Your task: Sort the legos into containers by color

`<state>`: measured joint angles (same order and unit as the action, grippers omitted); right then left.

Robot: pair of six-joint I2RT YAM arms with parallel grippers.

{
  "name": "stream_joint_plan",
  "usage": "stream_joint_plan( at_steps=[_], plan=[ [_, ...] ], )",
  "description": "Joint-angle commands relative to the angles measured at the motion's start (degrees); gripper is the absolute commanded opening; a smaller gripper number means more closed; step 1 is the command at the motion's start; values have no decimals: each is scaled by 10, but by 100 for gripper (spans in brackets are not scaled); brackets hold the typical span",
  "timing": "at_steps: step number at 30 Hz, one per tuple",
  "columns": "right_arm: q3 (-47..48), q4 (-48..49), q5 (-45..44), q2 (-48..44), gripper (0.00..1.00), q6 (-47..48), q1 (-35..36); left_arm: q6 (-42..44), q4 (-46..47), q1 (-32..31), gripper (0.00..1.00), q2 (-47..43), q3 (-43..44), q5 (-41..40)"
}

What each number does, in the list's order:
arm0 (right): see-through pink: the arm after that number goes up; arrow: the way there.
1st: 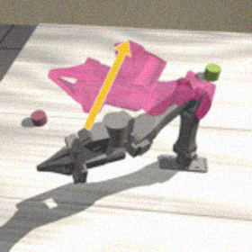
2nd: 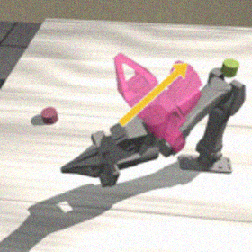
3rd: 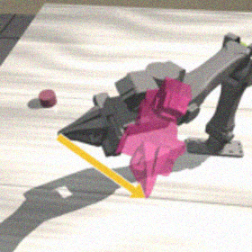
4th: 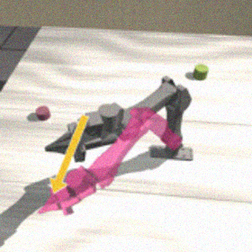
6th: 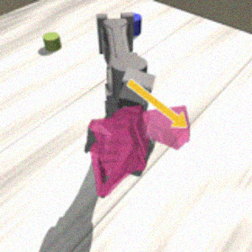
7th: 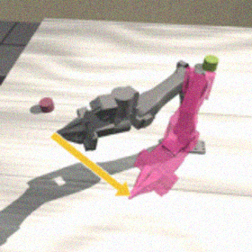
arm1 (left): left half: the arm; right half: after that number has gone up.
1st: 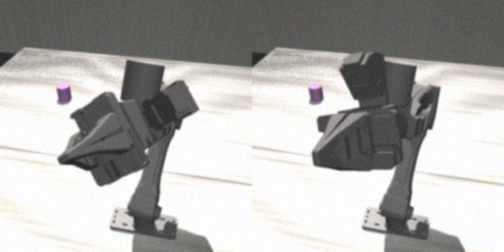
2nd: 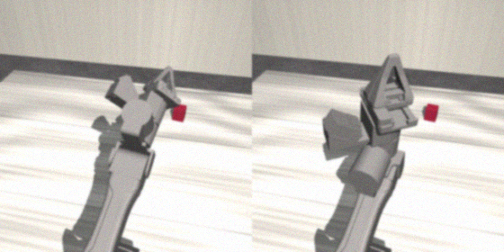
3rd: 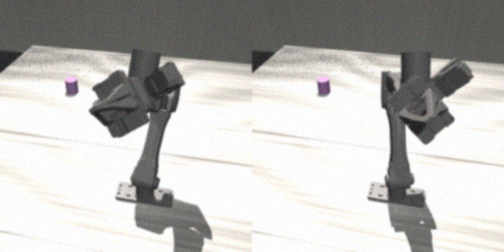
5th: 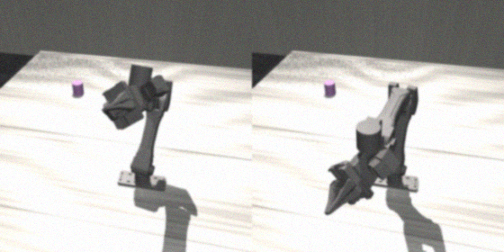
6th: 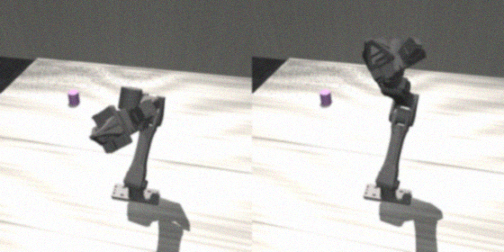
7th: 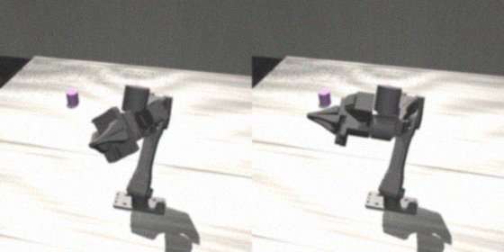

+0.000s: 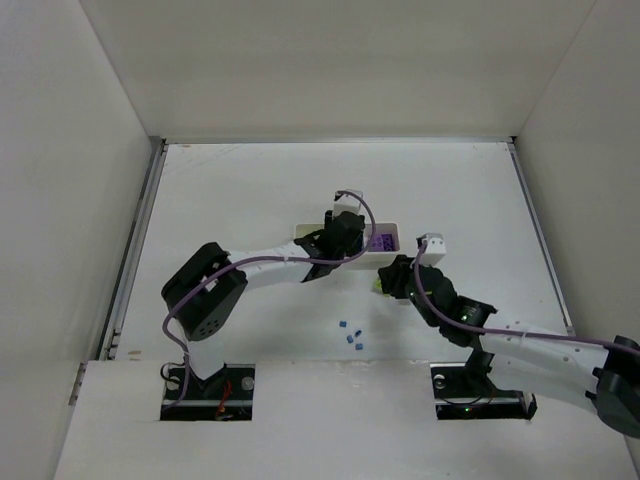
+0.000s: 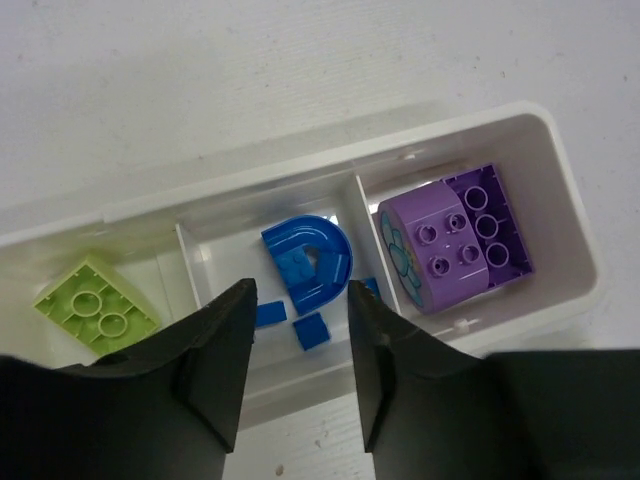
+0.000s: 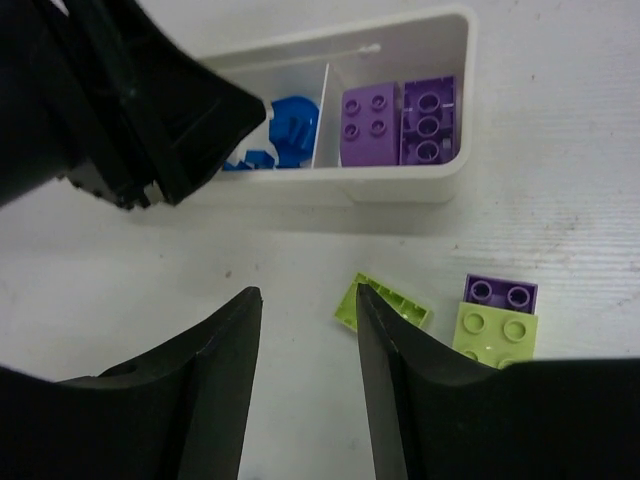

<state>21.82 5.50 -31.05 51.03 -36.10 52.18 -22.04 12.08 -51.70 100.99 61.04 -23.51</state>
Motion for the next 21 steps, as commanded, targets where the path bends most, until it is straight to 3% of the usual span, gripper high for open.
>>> stream_joint_plan(
  at_steps=[1,4,21],
  plan=[
    [22,-16,4,25,51,1,18,5,9,5,44,-8,34,6],
    [37,-38,5,57,56,-2,19,5,11,6,51,-25,26,6],
    [129,-105,-37,231,77,-13,24,-20,23,-12,52,-259,-173,-1]
  ],
)
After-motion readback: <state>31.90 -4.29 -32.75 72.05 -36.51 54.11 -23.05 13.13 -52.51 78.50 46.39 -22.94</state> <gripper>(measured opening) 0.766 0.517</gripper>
